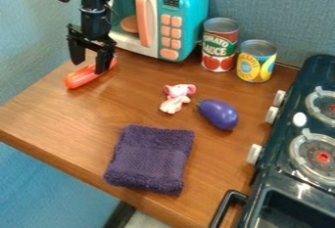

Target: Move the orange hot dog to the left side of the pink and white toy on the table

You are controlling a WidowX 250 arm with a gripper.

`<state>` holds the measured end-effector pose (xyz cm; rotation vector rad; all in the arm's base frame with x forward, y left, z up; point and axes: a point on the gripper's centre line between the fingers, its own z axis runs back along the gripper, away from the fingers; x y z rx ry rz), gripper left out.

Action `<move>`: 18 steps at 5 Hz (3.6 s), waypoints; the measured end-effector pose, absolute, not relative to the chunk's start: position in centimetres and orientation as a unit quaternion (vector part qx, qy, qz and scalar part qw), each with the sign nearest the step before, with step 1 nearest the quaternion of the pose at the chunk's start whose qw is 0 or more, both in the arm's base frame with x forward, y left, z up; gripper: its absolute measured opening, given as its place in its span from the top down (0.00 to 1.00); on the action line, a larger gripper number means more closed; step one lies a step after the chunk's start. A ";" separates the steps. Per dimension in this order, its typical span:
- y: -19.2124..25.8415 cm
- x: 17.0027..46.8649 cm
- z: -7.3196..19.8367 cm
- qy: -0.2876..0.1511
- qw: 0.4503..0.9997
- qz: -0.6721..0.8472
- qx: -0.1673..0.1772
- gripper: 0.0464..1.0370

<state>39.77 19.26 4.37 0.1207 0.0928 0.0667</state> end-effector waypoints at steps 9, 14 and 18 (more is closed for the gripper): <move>12.6 37.4 6.3 0.071 0.997 0.018 0.000 0.48; 8.9 39.0 2.9 0.083 0.996 -0.028 0.020 0.48; 9.1 38.9 4.8 0.072 0.997 -0.014 -0.023 0.03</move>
